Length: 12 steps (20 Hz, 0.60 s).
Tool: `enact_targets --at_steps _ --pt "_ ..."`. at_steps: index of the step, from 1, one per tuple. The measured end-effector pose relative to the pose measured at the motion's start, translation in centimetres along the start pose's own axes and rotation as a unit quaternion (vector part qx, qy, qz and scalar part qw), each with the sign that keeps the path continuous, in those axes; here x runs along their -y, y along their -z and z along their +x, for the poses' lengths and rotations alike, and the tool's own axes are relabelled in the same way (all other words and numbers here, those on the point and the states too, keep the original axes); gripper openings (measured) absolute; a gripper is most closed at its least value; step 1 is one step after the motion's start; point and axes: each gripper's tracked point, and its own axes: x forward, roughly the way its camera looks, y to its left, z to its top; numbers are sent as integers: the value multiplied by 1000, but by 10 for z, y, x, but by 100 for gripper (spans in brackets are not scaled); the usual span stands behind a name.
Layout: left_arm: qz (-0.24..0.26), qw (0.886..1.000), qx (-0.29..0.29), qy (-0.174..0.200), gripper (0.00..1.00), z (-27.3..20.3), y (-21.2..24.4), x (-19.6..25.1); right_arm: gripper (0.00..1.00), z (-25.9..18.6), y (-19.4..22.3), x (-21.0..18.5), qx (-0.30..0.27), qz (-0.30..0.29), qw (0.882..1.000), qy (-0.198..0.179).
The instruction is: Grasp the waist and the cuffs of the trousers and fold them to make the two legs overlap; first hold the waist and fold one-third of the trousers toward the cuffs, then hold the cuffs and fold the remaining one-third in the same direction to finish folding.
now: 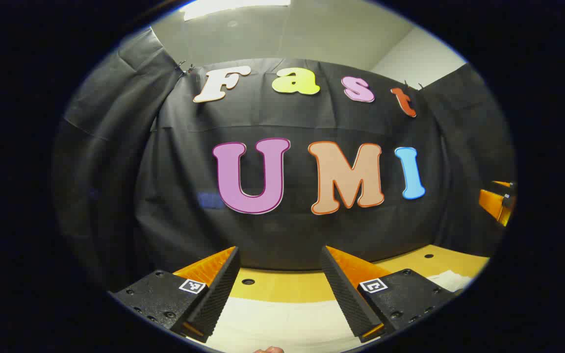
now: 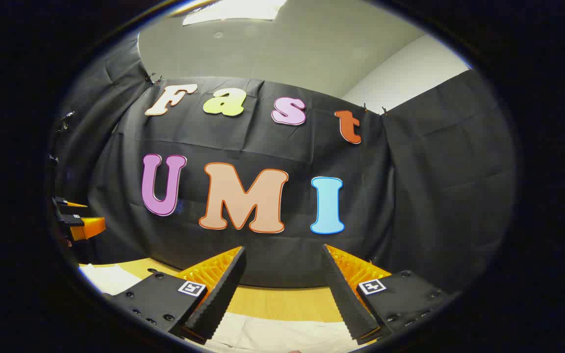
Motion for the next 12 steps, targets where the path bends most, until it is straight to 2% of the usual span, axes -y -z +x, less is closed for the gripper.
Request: enact_targets --at_steps 4,12 --pt "17 1000 7 -19 98 6 -8 -11 97 14 4 2 -7 6 1000 -1" --pt "23 999 22 -13 98 -1 -22 -8 97 21 -8 -8 9 5 1000 -16"
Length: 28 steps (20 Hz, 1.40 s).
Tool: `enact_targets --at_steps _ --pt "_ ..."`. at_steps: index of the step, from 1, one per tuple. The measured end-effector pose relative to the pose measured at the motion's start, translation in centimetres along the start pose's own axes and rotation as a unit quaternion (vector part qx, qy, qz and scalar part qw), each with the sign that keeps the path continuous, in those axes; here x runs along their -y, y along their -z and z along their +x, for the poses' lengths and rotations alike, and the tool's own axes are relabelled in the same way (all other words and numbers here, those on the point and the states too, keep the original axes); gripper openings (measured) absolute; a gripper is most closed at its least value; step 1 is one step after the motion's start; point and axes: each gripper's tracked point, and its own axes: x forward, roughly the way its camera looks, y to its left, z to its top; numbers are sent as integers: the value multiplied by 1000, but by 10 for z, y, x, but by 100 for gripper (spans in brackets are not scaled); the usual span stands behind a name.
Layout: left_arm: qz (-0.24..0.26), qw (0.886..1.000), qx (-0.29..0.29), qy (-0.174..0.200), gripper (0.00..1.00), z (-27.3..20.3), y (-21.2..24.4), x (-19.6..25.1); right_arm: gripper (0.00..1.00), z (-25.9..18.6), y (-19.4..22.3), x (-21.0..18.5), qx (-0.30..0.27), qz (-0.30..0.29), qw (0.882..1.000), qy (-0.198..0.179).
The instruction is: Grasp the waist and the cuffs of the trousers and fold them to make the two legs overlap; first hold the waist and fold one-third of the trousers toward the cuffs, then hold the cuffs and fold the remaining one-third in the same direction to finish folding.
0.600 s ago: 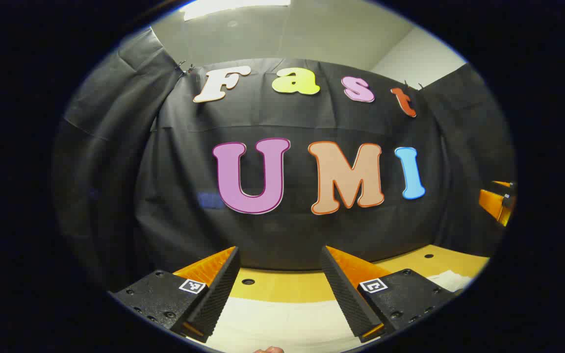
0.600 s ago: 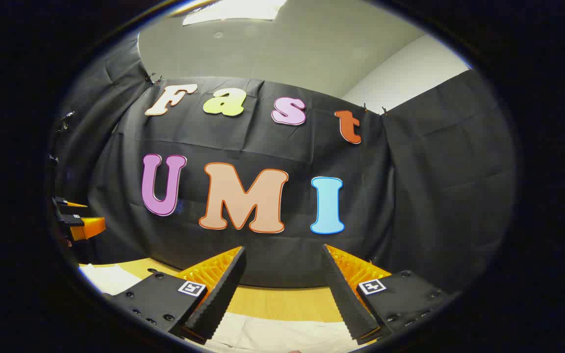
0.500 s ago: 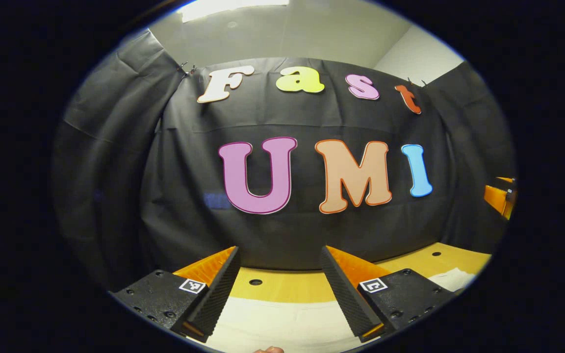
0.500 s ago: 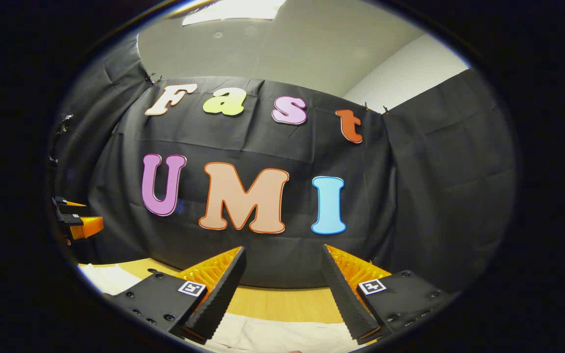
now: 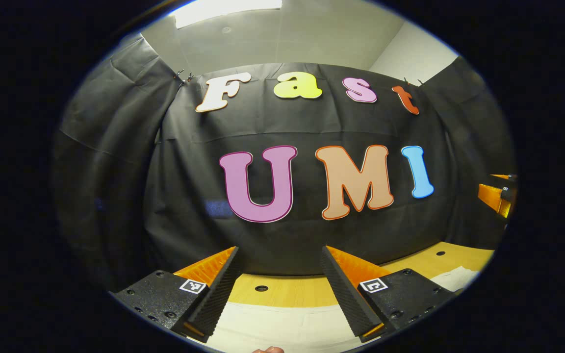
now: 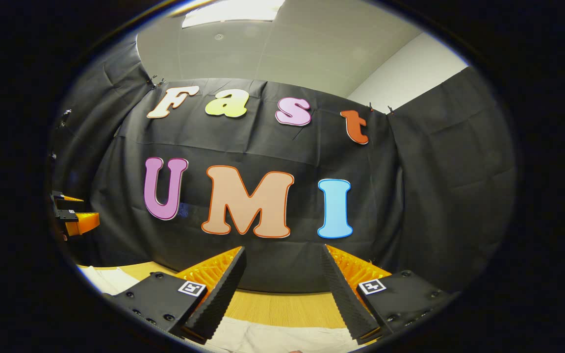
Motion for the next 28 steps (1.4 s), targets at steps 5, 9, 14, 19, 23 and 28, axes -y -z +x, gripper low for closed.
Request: enact_targets --at_steps 5,9,14,19,23,28 --pt "-1 1000 -7 -5 96 1 4 -4 97 -7 0 -3 -1 -6 1000 -7" --pt "28 1000 -8 11 96 -1 12 -5 97 -9 2 -5 -5 -2 1000 -9" --pt "107 994 -29 24 99 -22 37 -31 97 -9 6 -9 -7 -2 1000 -14" --pt "186 979 -63 50 96 -38 64 -47 97 -10 14 -14 -15 2 1000 -17" --pt "253 960 -92 80 96 -61 97 -57 97 -10 19 -18 -21 4 1000 -20" --pt "337 920 -148 137 96 -97 159 -64 96 -13 30 -20 -32 4 999 -21"
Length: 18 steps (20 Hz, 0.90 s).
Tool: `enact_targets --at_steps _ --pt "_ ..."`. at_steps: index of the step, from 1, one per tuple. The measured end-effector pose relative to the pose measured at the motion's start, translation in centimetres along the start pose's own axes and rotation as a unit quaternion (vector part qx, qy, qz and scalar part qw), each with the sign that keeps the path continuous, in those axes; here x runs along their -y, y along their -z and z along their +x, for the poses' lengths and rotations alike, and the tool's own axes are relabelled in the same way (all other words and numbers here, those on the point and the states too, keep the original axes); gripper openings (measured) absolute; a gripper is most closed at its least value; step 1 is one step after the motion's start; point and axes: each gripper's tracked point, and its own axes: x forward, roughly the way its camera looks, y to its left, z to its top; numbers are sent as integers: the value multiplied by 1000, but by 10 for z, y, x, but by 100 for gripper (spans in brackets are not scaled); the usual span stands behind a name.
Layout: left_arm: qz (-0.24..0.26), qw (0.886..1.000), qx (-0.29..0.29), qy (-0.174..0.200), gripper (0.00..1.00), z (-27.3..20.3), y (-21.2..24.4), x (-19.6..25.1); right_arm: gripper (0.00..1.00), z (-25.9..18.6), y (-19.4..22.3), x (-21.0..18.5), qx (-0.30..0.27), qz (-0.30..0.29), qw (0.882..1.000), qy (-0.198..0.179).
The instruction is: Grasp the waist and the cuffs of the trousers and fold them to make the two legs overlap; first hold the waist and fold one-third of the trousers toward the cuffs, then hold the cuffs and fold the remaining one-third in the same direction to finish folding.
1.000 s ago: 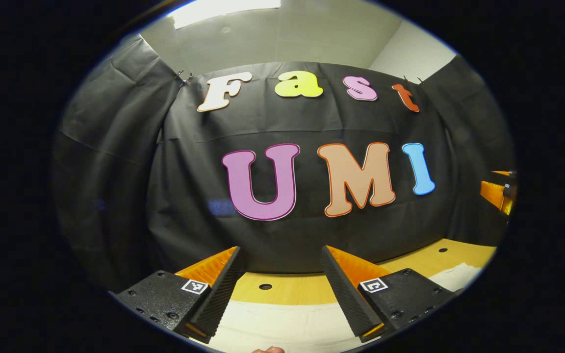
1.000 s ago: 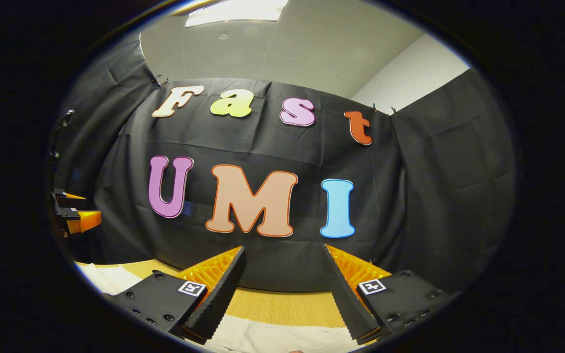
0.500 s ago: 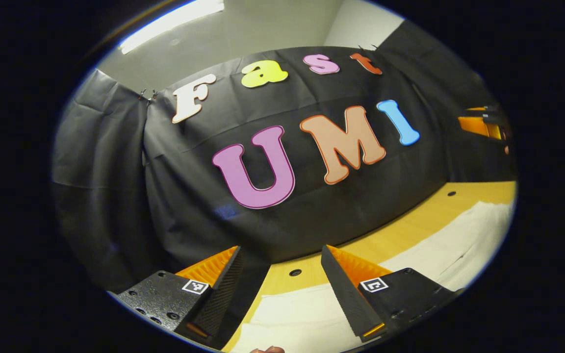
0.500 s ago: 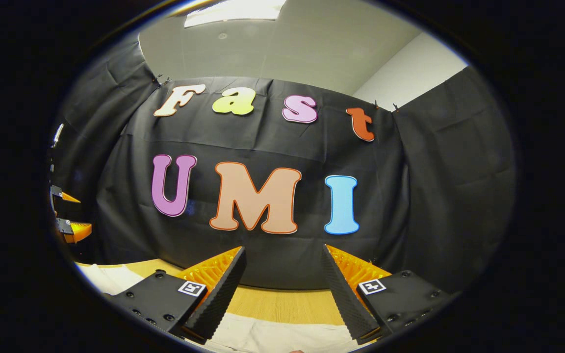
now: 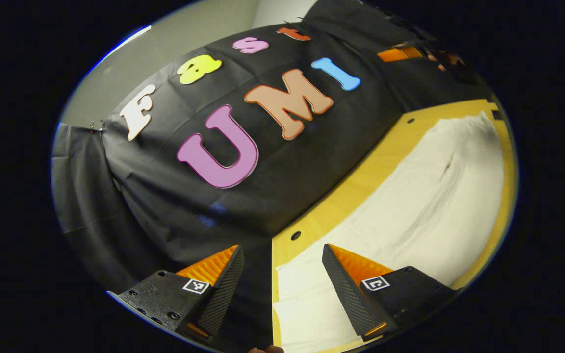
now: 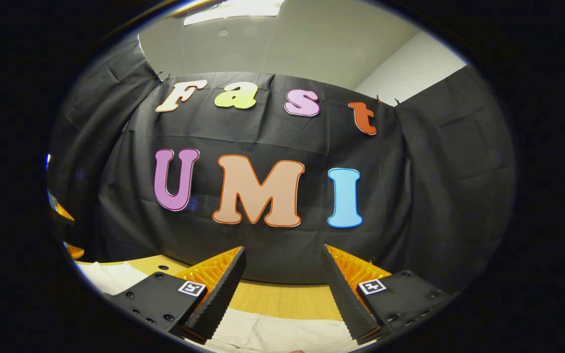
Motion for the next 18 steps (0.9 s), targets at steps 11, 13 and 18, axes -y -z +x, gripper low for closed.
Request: enact_targets --at_steps 11,13,18 --pt "121 978 -100 139 97 -34 108 74 97 -13 21 10 -23 -14 1000 6" --pt "146 968 -115 167 97 -48 126 84 97 -15 22 14 -25 -16 1000 9" --pt "178 944 -148 234 97 -66 158 107 97 -17 32 22 -37 -25 999 14"
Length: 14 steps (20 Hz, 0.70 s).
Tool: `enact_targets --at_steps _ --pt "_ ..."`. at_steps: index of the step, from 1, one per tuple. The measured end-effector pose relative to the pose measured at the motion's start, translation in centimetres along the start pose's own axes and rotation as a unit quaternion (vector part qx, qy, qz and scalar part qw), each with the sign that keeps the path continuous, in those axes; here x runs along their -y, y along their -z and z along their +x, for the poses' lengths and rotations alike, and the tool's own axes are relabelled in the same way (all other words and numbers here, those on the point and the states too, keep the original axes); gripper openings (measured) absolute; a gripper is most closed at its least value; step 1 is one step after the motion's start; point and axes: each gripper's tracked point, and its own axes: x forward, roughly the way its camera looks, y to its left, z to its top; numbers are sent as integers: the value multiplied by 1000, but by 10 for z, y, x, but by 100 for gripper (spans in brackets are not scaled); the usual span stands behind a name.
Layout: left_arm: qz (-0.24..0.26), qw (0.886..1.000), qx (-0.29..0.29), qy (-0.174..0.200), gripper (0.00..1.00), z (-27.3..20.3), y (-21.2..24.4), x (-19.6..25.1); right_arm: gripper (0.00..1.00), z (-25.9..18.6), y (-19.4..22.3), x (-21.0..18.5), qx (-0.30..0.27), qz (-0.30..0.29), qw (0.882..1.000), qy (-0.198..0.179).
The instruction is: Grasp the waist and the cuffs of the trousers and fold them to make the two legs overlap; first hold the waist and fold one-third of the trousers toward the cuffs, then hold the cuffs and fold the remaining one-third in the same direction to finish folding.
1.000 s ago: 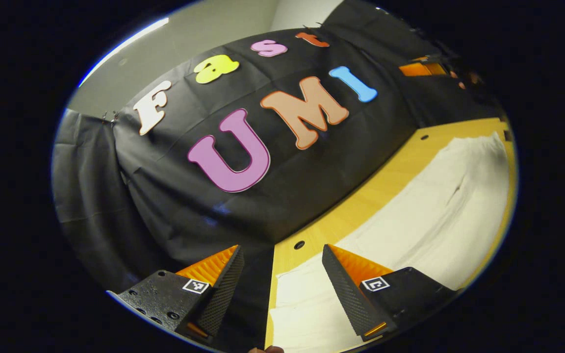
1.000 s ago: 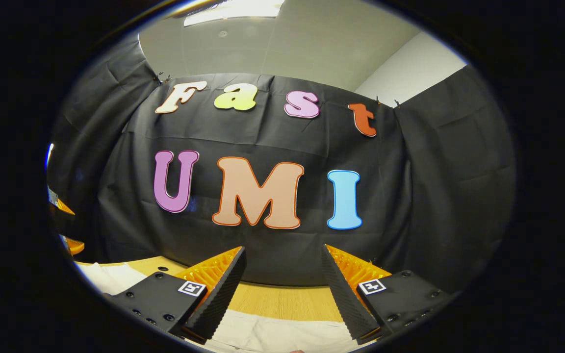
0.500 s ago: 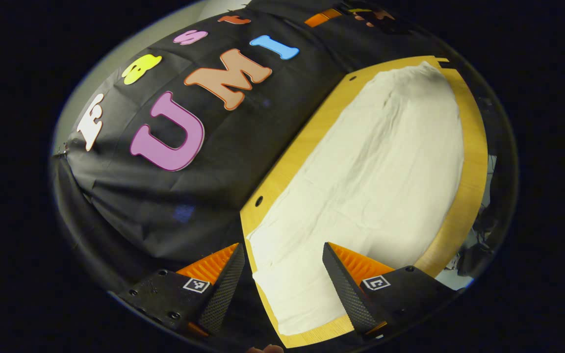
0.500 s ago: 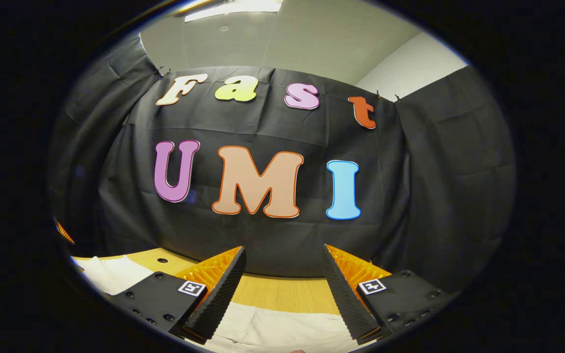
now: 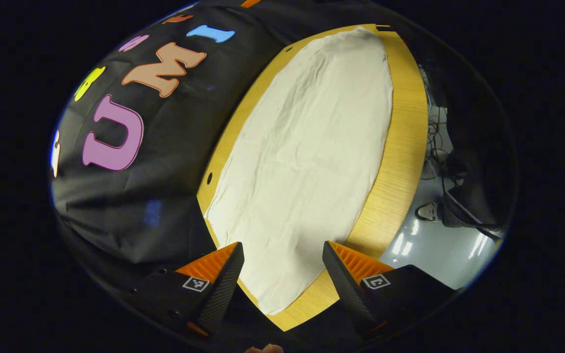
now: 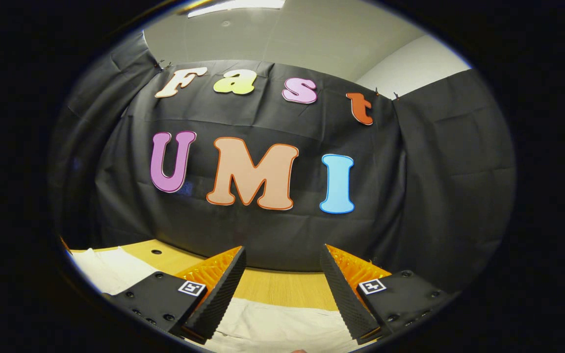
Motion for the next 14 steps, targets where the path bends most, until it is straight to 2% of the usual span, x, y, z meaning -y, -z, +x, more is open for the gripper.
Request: enact_targets --at_steps 4,7,10,14 --pt "35 998 -18 43 97 7 10 27 97 -3 4 5 -3 -10 1000 3" --pt "49 998 -14 46 96 15 6 27 97 -3 4 12 -4 -17 1000 8" --pt "64 997 -19 46 89 27 2 21 97 -6 8 22 -9 -22 1000 17" --pt "88 995 -15 41 88 42 -5 10 97 -9 12 32 -16 -29 999 27"
